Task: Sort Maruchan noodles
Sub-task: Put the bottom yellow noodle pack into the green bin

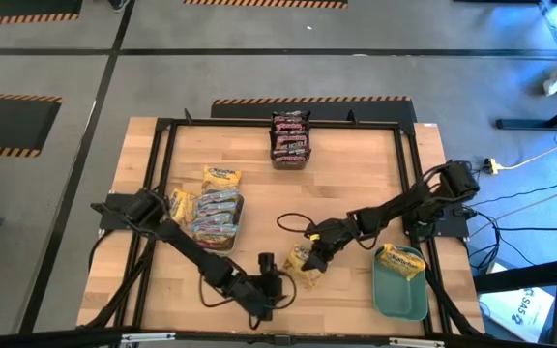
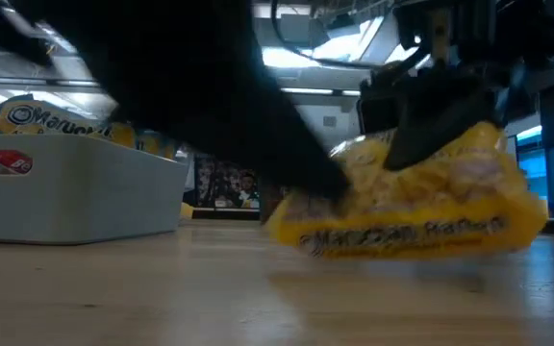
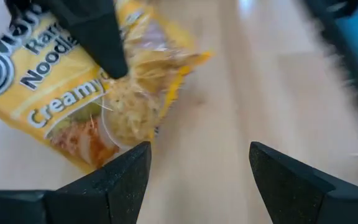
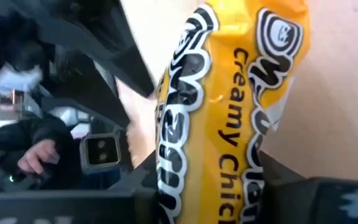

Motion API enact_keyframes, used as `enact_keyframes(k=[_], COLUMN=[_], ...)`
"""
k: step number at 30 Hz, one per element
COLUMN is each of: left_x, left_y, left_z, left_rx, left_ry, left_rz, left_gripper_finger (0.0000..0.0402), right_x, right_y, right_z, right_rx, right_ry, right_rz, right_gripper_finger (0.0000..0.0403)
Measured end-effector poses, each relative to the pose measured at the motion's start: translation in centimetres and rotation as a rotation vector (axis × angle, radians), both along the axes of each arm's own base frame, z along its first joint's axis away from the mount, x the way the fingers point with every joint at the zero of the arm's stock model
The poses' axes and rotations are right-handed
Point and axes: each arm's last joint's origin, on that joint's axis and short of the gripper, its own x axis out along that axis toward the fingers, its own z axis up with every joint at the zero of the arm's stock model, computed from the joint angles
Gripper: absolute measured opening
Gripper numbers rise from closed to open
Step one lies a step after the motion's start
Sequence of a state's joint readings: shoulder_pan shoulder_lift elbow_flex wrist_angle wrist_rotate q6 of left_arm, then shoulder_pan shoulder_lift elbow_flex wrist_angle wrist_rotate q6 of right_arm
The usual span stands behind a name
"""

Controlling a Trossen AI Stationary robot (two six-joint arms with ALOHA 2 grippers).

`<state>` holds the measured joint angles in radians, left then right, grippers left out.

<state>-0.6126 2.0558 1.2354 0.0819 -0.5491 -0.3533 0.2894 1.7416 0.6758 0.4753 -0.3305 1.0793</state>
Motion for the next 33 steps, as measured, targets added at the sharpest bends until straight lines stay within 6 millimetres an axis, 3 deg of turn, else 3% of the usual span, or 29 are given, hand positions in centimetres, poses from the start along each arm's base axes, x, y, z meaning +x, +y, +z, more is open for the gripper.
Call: enact_keyframes(k=[7,19,25,33], left_x=[-1.4,-1.5,-1.4,-1.4], left_y=[-1.4,-1.4,-1.3,-1.3], left_z=[3.0,2.9,3.0,3.0], left_rx=[0.047,0.072,0.071,0.061], left_ry=[-0.052,-0.042,-0.042,-0.042], left_rz=[-0.097,-0.11,-0.11,-0.117], left_gripper_finger=[0.0267,0.0267,0.0267,0.0267], right_x=[-1.7,-8.4,-12.1,-16.7], right_y=[1.5,6.7,8.8,10.0], right_z=[3.9,13.3,14.9,14.3], right_rx=[-0.069,-0.401,-0.488,-0.573], right_ry=[0.038,0.183,0.288,0.503], right_rz=[0.066,0.178,0.2,0.189], right_gripper_finger=[0.0111,0.0112,0.011,0.0113])
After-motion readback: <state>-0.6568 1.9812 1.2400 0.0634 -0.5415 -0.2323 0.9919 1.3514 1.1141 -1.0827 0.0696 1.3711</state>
